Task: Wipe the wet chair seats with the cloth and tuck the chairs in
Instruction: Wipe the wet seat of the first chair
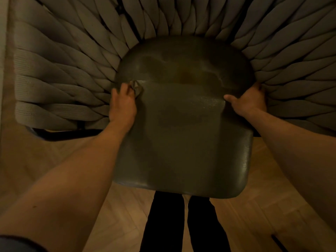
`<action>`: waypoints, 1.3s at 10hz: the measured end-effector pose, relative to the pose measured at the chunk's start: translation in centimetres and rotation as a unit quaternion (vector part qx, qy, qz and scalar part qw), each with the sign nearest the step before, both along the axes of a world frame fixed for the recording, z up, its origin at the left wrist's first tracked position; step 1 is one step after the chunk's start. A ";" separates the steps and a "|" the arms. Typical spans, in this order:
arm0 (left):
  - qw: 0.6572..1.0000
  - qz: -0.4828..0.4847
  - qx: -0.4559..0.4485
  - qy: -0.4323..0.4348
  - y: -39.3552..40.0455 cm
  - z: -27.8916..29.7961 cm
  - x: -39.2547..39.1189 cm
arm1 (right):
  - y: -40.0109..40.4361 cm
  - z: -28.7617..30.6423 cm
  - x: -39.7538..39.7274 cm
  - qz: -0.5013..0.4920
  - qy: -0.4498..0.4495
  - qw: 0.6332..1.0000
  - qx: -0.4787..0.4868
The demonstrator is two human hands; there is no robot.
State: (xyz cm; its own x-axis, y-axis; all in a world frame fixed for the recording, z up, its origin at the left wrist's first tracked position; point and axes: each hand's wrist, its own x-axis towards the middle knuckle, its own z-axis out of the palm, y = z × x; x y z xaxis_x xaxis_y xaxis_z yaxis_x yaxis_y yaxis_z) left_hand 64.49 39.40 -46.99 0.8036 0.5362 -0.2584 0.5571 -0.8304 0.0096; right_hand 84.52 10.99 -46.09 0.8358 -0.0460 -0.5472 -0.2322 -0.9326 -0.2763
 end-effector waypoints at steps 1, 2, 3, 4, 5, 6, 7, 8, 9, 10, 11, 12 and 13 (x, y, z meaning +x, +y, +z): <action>0.997 0.068 -0.027 -0.022 2.1 -0.4 -1.0 | -0.2 -0.2 0.1 0.004 -0.004 1.000 -0.012; 0.995 0.089 -0.033 -0.036 3.1 -0.1 -0.6 | -0.2 -0.1 0.4 0.002 0.001 1.000 -0.021; 0.992 0.112 -0.031 -0.054 3.9 -0.1 0.4 | -0.1 0.0 0.4 -0.007 0.004 1.000 -0.022; 0.988 0.126 -0.066 -0.066 3.9 -0.7 1.2 | 0.0 0.3 0.4 -0.015 0.006 1.000 -0.009; 0.983 0.128 -0.090 -0.095 2.5 -1.1 1.7 | -0.3 0.5 0.5 -0.043 0.017 0.998 0.034; 0.985 0.105 -0.099 -0.092 -0.1 -1.3 2.5 | -0.6 1.4 0.6 -0.113 0.023 0.987 0.109; 0.987 0.083 -0.113 -0.081 -2.8 -1.1 3.8 | -0.6 2.3 0.8 -0.184 0.041 0.970 0.153; 0.986 0.067 -0.134 -0.072 -5.7 -0.8 5.4 | -0.9 3.3 0.6 -0.263 0.065 0.947 0.173; 0.985 0.050 -0.150 -0.073 -8.6 -1.0 7.0 | -2.8 -0.6 2.1 -0.281 0.051 0.934 0.216; 0.984 0.015 -0.162 -0.075 -12.4 -1.1 9.0 | -5.2 -4.2 3.3 -0.283 0.073 0.915 0.277; 0.978 -0.023 -0.192 -0.082 -17.0 -0.7 11.1 | -6.0 -5.0 3.4 -0.262 0.097 0.918 0.282; 0.974 -0.064 -0.202 -0.083 -21.3 -0.5 13.3 | -6.0 -4.8 3.2 -0.277 0.093 0.909 0.298; 0.965 -0.137 -0.201 -0.102 -25.0 -0.1 15.3 | -4.1 -0.6 2.3 -0.267 0.092 0.921 0.270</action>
State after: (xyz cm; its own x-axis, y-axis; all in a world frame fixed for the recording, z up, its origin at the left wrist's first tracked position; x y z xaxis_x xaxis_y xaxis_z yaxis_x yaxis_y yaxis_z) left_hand 79.75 14.40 -47.05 0.9568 0.1861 -0.2235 0.2704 -0.8522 0.4478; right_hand 86.81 6.94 -46.67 0.6646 -0.1025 -0.7401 -0.7060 -0.4103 -0.5772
